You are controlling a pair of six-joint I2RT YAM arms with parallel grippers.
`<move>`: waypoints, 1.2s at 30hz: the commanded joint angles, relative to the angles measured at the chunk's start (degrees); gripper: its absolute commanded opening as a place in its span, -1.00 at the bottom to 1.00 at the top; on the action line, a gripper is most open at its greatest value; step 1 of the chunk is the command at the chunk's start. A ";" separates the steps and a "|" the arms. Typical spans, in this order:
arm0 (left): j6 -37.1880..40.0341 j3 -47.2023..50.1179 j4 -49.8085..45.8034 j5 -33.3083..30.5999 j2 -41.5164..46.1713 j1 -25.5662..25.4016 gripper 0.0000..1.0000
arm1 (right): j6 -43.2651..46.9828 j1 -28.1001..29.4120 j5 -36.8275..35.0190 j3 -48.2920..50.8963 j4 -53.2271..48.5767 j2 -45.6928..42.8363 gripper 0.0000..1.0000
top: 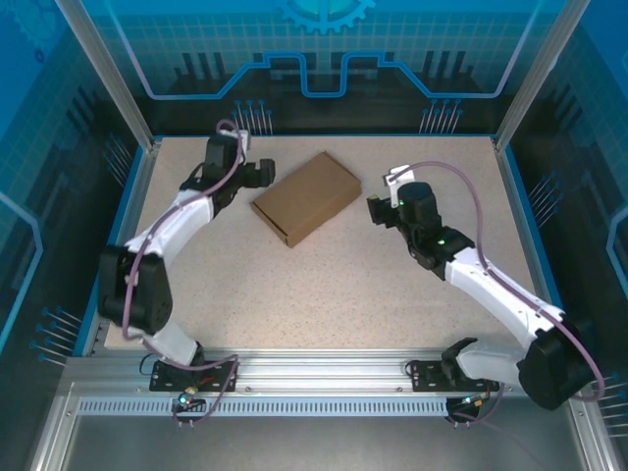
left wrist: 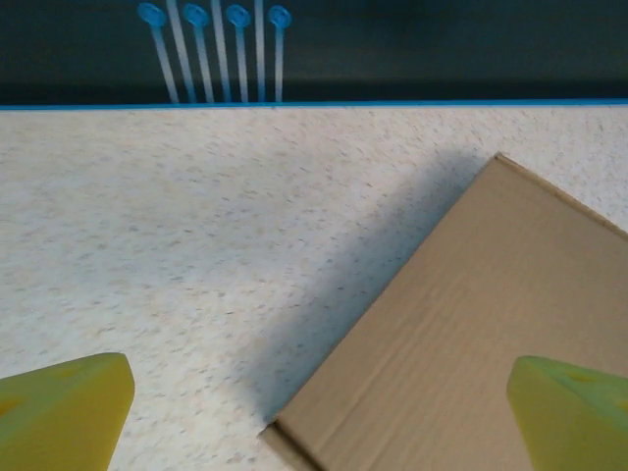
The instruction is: Fold the paper box
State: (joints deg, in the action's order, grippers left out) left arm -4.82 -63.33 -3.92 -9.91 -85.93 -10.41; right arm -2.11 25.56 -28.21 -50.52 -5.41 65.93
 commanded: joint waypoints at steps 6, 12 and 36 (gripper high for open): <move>-1.51 26.66 15.95 -14.41 19.64 0.12 0.98 | -1.21 -10.80 -5.58 7.55 -1.02 -6.18 1.00; 0.89 37.51 22.86 -17.18 22.15 2.47 0.98 | 1.75 -16.23 -1.23 16.48 9.69 -7.31 1.00; 5.70 42.32 42.39 -5.28 10.51 5.41 0.98 | 3.24 -21.15 16.68 26.81 39.23 9.33 1.00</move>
State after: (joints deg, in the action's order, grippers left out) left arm 0.08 -19.97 38.02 -17.10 -75.92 -5.56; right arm 0.32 5.19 -14.87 -22.17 29.98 74.50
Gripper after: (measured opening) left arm 0.990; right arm 0.999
